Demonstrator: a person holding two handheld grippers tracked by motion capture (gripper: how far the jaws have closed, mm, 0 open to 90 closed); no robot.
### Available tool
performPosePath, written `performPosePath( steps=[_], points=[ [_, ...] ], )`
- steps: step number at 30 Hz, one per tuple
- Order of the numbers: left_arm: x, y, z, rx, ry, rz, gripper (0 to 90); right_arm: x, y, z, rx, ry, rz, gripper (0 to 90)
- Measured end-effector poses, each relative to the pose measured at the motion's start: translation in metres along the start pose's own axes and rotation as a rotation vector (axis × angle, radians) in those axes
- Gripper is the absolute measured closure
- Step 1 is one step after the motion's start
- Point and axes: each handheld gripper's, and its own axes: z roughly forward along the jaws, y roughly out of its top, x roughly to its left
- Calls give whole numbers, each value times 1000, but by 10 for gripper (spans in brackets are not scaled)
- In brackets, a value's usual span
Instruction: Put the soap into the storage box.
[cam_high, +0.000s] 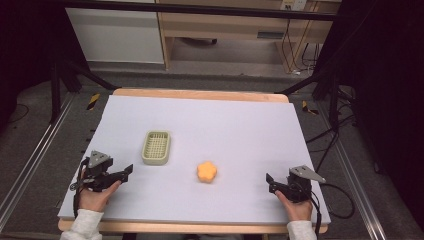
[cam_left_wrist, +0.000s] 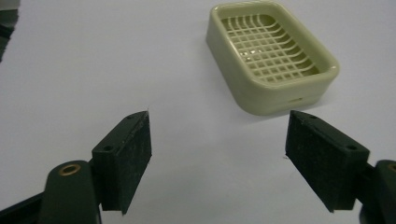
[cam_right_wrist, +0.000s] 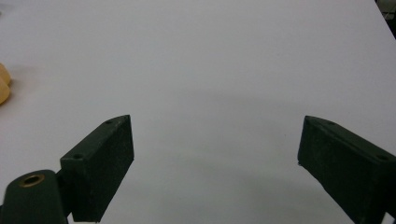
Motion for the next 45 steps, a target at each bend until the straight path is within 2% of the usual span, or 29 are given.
performPosePath(
  steps=[10, 18, 37, 45],
  points=[
    [-21, 4, 0, 2, -62, 38, 224, 0, -1, 3, 17, 9, -11, 111],
    [-35, 5, 1, 6, -78, 78, 225, 1, -2, 4, 28, 14, -16, 111],
    [-58, 14, 7, 6, -128, 90, 211, 3, -2, 7, 20, 18, -18, 117],
    [-75, 17, 8, 15, -157, 132, 208, 5, -3, 10, 31, 16, -28, 119]
  ],
)
